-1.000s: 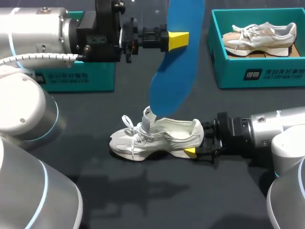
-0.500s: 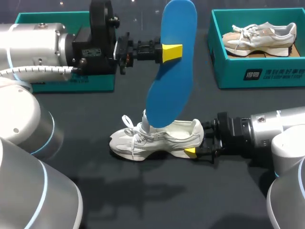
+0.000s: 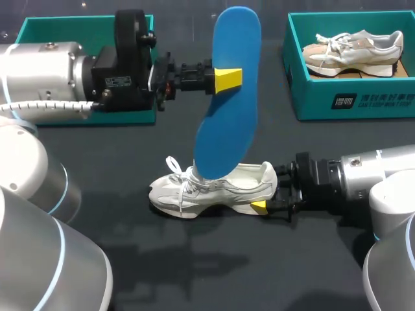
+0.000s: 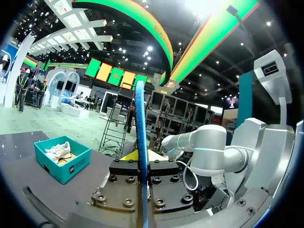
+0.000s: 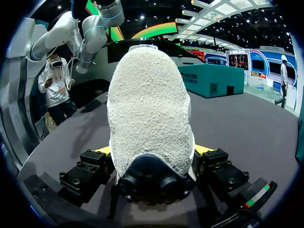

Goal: Take the shoe out of the shoebox, open the shoe tongue, remove and reinsert the insole, then place the shoe into the shoebox

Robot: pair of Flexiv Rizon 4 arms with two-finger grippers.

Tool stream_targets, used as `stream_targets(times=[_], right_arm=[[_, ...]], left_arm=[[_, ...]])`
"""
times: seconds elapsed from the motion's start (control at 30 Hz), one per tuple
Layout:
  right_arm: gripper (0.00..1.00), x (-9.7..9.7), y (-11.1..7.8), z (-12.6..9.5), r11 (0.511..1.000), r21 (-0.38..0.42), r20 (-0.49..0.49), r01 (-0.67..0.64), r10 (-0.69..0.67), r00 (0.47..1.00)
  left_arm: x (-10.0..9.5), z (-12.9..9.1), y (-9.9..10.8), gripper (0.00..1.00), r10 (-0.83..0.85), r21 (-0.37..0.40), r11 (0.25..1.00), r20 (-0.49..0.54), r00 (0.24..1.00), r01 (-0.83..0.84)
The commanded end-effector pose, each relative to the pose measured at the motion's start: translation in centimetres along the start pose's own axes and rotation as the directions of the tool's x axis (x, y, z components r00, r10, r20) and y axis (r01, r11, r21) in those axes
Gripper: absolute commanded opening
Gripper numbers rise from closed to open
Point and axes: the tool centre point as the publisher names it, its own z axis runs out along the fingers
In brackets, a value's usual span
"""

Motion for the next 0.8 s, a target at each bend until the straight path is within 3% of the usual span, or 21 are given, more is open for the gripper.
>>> stream_targets(times=[0.03, 0.23, 0.27, 0.3, 0.33, 0.37, 0.63, 0.8], right_arm=[[0.00, 0.1, 0.1, 0.0, 1.000, 0.002, 0.002, 0.000, 0.000, 1.000], [0.00, 0.0, 0.0, -0.3, 1.000, 0.018, 0.010, -0.003, 0.003, 1.000], [0.28, -0.1, -0.1, -0.5, 1.000, 0.020, 0.013, -0.005, 0.004, 1.000], [0.46, -0.1, -0.1, -0.6, 1.000, 0.024, 0.016, -0.006, 0.006, 1.000], [0.89, -0.1, -0.1, -0.8, 1.000, 0.030, 0.018, -0.007, 0.006, 1.000], [1.00, -0.2, -0.1, -1.0, 0.999, 0.035, 0.021, -0.008, 0.007, 1.000], [1.00, -0.4, 0.1, -2.4, 0.989, 0.150, 0.049, -0.017, 0.009, 0.999], [1.00, -0.7, 0.5, -3.1, 0.956, 0.292, 0.057, -0.026, 0.010, 0.998]], left_arm=[[0.1, 0.0, 0.1, 0.00, 0.000, 0.002, 1.000, 0.001, 1.000, 0.000], [0.1, 0.0, 0.1, 0.00, 0.000, 0.002, 1.000, 0.001, 1.000, 0.000], [0.1, 0.0, 0.1, 0.00, 0.000, 0.002, 1.000, 0.001, 1.000, 0.000], [0.1, 0.0, 0.1, 0.00, 0.000, 0.002, 1.000, 0.001, 1.000, 0.000], [0.1, 0.0, 0.1, 0.00, 0.000, 0.002, 1.000, 0.001, 1.000, 0.000], [0.1, 0.0, 0.1, 0.00, 0.000, 0.002, 1.000, 0.001, 1.000, 0.000], [0.1, 0.0, 0.1, 0.00, 0.000, 0.002, 1.000, 0.001, 1.000, 0.000], [0.1, 0.0, 0.1, 0.00, 0.000, 0.002, 1.000, 0.001, 1.000, 0.000]])
